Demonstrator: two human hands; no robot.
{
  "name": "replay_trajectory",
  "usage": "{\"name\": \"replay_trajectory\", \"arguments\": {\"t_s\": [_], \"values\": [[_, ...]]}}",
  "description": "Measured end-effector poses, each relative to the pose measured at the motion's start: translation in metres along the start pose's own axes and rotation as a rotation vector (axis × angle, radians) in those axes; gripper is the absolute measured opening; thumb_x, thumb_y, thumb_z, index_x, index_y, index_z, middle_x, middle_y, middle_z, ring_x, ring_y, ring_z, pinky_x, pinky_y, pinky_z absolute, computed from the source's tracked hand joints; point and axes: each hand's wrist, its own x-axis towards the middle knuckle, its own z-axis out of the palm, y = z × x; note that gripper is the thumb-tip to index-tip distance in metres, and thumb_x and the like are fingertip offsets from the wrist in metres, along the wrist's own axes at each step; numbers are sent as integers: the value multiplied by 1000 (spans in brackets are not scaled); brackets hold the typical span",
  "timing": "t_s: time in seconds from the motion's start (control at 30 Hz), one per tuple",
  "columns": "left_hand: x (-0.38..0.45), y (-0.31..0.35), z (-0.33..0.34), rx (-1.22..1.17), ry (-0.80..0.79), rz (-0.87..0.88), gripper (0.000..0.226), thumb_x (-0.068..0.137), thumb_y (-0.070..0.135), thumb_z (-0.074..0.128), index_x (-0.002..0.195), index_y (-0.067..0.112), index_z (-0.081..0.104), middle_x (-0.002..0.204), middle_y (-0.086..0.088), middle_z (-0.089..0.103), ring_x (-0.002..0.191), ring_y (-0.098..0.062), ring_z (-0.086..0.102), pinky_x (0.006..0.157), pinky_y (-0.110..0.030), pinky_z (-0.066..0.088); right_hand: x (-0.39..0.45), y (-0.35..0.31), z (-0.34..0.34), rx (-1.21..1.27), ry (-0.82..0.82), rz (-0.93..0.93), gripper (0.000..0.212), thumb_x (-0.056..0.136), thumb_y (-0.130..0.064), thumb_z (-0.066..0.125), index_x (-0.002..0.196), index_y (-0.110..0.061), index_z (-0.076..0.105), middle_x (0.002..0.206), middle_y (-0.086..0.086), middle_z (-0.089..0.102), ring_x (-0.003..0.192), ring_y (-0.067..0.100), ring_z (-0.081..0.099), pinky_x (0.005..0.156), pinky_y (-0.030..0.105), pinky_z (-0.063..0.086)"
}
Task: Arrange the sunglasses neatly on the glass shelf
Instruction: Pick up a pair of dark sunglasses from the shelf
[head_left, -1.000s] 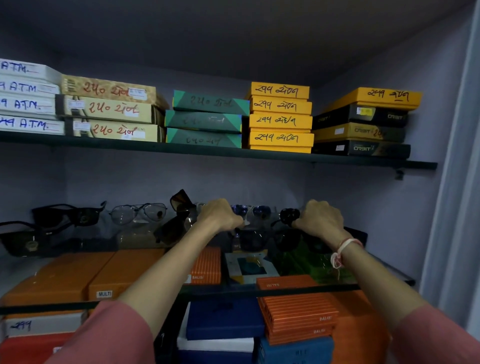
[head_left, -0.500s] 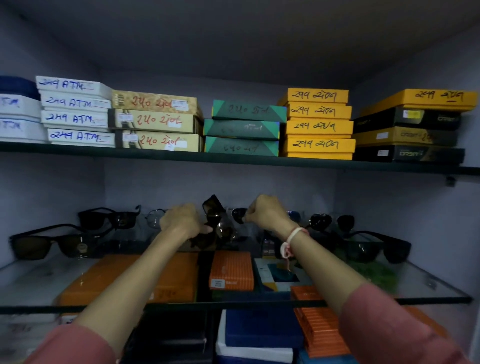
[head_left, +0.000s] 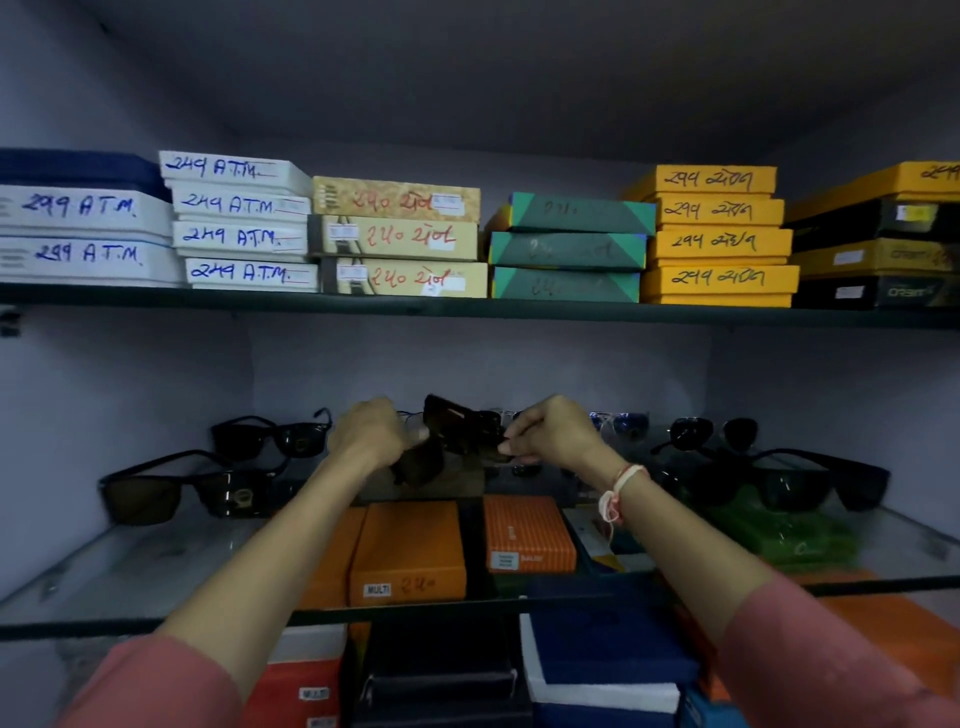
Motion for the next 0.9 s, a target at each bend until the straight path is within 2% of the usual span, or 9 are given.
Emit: {"name": "replay_trajectory", "arguments": {"t_s": [0.1,0.17,0.2,0.33,0.43,0.53,0.67,0.77,0.9], "values": [[0,2,-10,-310,125,146,53,100,46,38,122,4,63,95,-15,69,83,-30,68,61,-30,54,-7,-5,-7,-144,106,-147,22,71,-16,86,89,-6,81,74,-1,74,66,4,67,74,20,57],[-1,7,-16,-565,32,159,50,99,44,42,127,8,60,88,-11,68,65,-21,64,44,-25,53,-13,-9,-14,-155,140,-215,24,71,-21,86,90,-7,82,83,2,78,75,8,71,78,22,58],[-1,9,-18,-639,-4,168,48,97,43,49,126,7,61,85,-10,69,60,-19,63,44,-25,54,-16,-13,-18,-159,146,-239,24,72,-24,85,91,-8,82,84,3,79,77,7,72,78,22,59],[-3,14,-25,-629,18,188,49,83,48,67,89,-1,71,72,-12,70,46,-14,63,45,-23,56,-28,-23,-32,-103,169,-279,29,82,-38,74,84,-11,83,49,-15,66,43,-11,58,44,4,42],[-5,18,-26,-659,-28,155,47,82,41,72,89,-5,69,68,-14,68,44,-13,62,42,-21,56,-32,-26,-39,-34,193,-268,31,84,-35,74,88,-6,83,42,-17,61,38,-9,56,39,3,39],[-8,22,-26,-609,-165,105,46,76,31,80,100,-7,67,69,-14,70,49,-14,63,44,-20,58,-37,-28,-44,-59,200,-279,27,80,-32,78,91,-8,83,68,2,76,38,-10,56,44,6,46],[-15,24,-26,-518,-305,140,42,77,23,79,103,-9,71,69,-14,73,43,-9,64,44,-19,57,-39,-24,-47,-88,260,-236,23,76,-28,83,86,-8,83,65,4,75,44,-2,62,58,15,55],[-20,28,-23,-404,-240,231,32,81,21,76,99,-6,75,66,-11,72,44,-10,64,44,-18,57,-36,-21,-48,-147,306,-175,18,75,-21,84,86,-7,83,79,9,79,69,18,73,74,38,62],[-21,40,-22,-291,-151,227,21,84,17,74,89,-3,76,61,-9,71,42,-12,62,41,-19,56,-31,-16,-56,-198,309,-62,18,70,-17,87,85,-9,82,86,10,79,74,24,75,73,40,64]]}}
